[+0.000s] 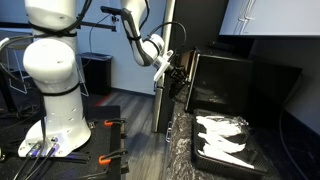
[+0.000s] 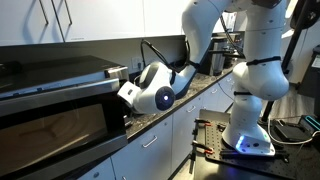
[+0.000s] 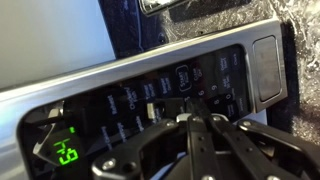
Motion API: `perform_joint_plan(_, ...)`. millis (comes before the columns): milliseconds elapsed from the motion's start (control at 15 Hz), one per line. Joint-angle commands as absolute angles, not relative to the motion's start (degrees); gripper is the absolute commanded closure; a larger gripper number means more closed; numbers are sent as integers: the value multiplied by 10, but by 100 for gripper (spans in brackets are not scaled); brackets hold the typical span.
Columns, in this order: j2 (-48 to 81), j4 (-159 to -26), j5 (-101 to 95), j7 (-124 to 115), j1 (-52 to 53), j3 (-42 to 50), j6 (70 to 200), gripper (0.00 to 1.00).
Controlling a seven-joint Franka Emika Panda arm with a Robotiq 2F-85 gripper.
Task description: Press a button on the microwave
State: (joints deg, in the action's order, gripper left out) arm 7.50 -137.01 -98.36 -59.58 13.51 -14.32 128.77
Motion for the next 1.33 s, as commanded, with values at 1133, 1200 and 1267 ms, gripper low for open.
perform_joint_plan(1133, 34, -1365, -503, -223, 211, -231, 1175, 100)
perform_joint_plan(1200, 24, -1363, -472, -219, 220, -236, 1149, 100)
perform_joint_plan(1267, 11, -1364, -445, -221, 228, -242, 1121, 100)
